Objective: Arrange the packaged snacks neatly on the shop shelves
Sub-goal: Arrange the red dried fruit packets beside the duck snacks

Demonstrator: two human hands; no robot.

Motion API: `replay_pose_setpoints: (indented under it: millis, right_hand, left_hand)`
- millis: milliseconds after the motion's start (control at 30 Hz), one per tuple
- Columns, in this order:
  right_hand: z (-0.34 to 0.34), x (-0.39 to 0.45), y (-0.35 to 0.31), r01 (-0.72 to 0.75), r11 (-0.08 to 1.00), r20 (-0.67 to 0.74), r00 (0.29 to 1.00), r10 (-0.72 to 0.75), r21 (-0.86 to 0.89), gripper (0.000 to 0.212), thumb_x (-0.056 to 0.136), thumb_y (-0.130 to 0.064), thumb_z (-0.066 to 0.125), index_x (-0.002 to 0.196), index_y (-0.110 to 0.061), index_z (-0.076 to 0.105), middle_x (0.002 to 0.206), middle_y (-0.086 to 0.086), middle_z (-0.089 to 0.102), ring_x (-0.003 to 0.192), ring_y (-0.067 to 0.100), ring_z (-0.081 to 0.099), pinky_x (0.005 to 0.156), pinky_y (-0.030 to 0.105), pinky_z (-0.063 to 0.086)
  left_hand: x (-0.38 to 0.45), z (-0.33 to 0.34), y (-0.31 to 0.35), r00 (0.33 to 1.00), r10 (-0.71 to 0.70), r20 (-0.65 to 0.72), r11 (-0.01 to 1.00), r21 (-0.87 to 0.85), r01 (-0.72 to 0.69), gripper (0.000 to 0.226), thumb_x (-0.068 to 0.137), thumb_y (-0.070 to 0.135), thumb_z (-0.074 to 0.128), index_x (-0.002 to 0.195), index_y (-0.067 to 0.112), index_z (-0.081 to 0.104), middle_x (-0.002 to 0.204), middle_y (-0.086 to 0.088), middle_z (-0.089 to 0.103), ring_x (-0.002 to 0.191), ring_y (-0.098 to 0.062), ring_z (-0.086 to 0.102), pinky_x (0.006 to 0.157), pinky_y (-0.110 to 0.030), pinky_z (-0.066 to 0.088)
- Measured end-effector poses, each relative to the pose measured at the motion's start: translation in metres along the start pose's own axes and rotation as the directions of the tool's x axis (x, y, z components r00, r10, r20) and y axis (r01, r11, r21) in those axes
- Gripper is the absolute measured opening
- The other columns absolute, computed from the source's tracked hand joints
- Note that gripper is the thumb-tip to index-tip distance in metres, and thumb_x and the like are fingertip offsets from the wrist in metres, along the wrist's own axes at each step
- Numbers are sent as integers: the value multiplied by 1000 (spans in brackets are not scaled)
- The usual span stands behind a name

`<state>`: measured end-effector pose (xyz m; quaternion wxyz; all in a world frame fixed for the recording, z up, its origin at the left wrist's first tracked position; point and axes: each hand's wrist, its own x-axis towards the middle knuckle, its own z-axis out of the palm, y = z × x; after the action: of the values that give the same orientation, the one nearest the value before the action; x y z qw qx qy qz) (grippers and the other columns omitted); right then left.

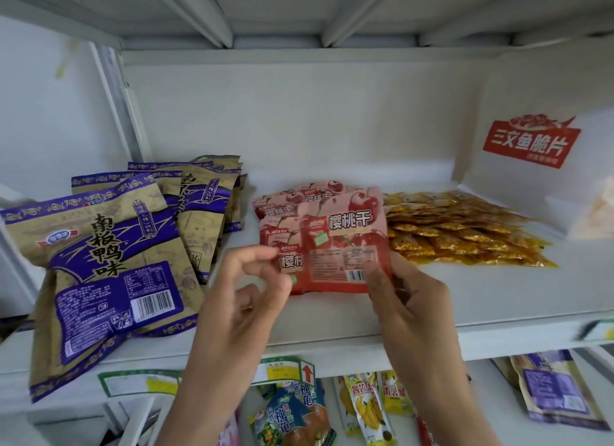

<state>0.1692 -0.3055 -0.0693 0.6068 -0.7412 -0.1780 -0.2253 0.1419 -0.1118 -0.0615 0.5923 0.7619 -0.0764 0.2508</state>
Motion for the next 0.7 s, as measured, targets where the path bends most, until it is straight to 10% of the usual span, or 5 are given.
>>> replay_pose_setpoints:
  millis: [100, 167, 267, 500, 700]
  right_hand:
    - [28, -21, -13, 268, 928, 67, 963, -259, -259, 45, 112, -48, 37, 143, -28, 63, 71, -19, 62, 50, 3, 52, 46, 11, 36]
    - [37, -32, -15, 377, 847, 205, 925, -320, -376, 55, 112, -53, 27, 156, -27, 48, 93, -19, 68, 57, 0, 58, 48, 13, 47]
    - [24, -22, -7, 438, 768, 210, 899, -384, -468, 41, 113, -44, 39, 150, -33, 52, 91, -20, 66, 49, 1, 51, 40, 18, 44]
    - [11, -4, -10, 284, 672, 220, 959, -180, -685, 54, 102, -61, 36, 151, -40, 42, 62, -21, 24, 41, 4, 33, 35, 23, 34]
    - [18, 3, -1, 245, 595, 244, 966, -85, -765, 62, 99, -64, 47, 153, -47, 23, 78, -18, 46, 57, 12, 50, 48, 28, 39]
  left_hand:
    - [-7, 9, 10, 985, -79, 152, 992, -88, 93, 51, 83, 73, 60, 121, 38, 65, 108, 12, 76, 92, -7, 74, 68, -18, 56]
    - [-9, 11, 18, 987, -145, 64, 960, -234, 156, 15, 96, 47, 66, 107, 37, 71, 99, 9, 80, 87, -8, 77, 61, -14, 57]
    - [-3, 1, 14, 975, -222, 16, 929, -300, 216, 20, 97, 19, 60, 103, 30, 76, 91, -2, 80, 78, -16, 79, 57, -17, 57]
    - [22, -22, 0, 987, -125, 102, 992, 17, 124, 22, 93, 27, 64, 113, 20, 71, 100, 5, 81, 93, -15, 78, 76, -30, 64]
    - [34, -15, -20, 1000, 5, 28, 789, 613, -21, 48, 83, 72, 53, 111, 33, 53, 82, 13, 69, 72, -4, 69, 66, -41, 59]
